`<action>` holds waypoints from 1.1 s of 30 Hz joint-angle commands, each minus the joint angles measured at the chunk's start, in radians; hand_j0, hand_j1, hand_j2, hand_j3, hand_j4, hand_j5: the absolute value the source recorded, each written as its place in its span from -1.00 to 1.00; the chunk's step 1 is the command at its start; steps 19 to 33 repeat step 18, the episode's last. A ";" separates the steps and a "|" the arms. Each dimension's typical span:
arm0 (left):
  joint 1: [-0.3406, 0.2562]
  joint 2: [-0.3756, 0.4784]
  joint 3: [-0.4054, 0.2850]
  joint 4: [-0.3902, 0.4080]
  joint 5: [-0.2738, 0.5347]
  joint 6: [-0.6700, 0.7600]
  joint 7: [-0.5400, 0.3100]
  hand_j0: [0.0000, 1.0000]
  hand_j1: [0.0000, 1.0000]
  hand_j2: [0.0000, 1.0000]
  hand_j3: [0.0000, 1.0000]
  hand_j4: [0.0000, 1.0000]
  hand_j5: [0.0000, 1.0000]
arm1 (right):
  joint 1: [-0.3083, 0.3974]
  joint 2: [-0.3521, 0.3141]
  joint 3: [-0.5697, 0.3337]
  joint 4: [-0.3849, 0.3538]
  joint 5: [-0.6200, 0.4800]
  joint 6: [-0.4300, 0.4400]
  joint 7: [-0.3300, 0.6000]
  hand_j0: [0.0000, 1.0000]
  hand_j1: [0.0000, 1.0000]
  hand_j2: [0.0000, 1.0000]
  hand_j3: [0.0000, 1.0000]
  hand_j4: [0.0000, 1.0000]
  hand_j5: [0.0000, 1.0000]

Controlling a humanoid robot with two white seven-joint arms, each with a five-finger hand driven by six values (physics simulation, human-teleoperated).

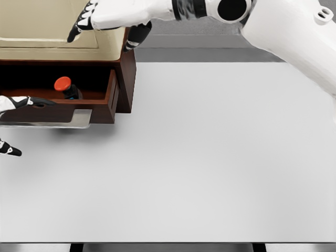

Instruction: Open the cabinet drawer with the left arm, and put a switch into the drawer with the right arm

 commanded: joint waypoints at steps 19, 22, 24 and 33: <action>-0.067 -0.212 0.120 -0.073 -0.076 0.002 -0.110 1.00 1.00 1.00 1.00 1.00 1.00 | 0.132 -0.682 0.146 -0.403 -0.005 0.002 -0.157 1.00 1.00 1.00 1.00 1.00 1.00; -0.067 -0.212 0.120 -0.073 -0.076 0.002 -0.110 1.00 1.00 1.00 1.00 1.00 1.00 | 0.132 -0.682 0.146 -0.403 -0.005 0.002 -0.157 1.00 1.00 1.00 1.00 1.00 1.00; -0.067 -0.212 0.120 -0.073 -0.076 0.002 -0.110 1.00 1.00 1.00 1.00 1.00 1.00 | 0.132 -0.682 0.146 -0.403 -0.005 0.002 -0.157 1.00 1.00 1.00 1.00 1.00 1.00; -0.067 -0.212 0.120 -0.073 -0.076 0.002 -0.110 1.00 1.00 1.00 1.00 1.00 1.00 | 0.132 -0.682 0.146 -0.403 -0.005 0.002 -0.157 1.00 1.00 1.00 1.00 1.00 1.00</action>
